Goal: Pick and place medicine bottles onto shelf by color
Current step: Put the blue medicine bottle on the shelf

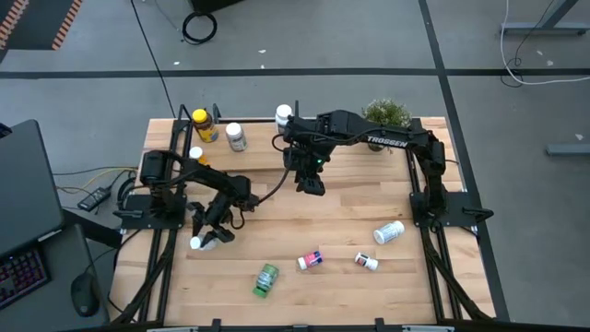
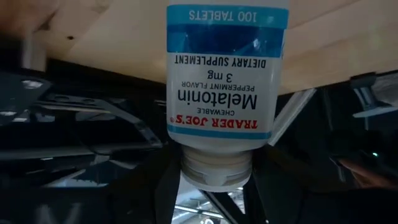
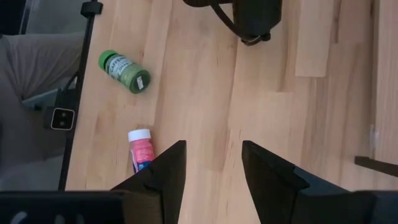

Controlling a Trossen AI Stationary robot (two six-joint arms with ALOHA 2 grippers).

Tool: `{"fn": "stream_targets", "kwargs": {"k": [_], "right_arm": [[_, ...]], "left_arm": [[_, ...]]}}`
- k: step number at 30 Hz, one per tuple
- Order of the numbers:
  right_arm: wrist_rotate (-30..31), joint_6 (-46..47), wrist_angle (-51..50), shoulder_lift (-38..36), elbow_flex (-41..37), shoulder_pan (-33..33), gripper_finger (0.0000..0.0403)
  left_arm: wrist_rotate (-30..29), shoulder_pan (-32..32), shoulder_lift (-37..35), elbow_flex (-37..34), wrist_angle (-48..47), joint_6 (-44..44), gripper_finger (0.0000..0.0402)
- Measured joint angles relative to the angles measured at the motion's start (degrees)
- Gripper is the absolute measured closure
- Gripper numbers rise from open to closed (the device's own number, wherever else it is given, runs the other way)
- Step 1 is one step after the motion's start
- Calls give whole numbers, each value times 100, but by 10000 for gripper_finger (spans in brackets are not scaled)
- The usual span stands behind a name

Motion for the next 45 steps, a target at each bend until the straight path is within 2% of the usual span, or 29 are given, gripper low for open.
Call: {"fn": "stream_targets", "kwargs": {"k": [5,13,20,25,29,34,37,42,45], "right_arm": [[-1,0,2,-2,0,0,238],[1,14,2,0,0,0,238],[1,20,-38,0,0,4,238],[3,-28,-394,0,0,4,238],[207,-135,-667,-7,0,-21,238],[326,-256,-657,-59,-2,-69,238],[292,-390,-640,-66,-2,-61,238],[279,-727,-523,-66,-2,16,238],[270,-765,-424,-66,-2,22,238]], "left_arm": [[-140,-4,0,111,194,-118,194],[-900,0,0,709,257,-115,147],[-1385,0,0,1322,-243,11,126],[-2294,-117,-384,1715,-627,-229,130],[-3029,-414,-1358,1722,29,-1342,142],[-3467,-935,-2613,1703,1118,-2737,155],[-4167,-1283,-3152,1700,1585,-3587,163],[-5864,-2033,-3587,1703,1907,-5429,173],[-6156,-2508,-3560,1698,1654,-6540,179]]}}
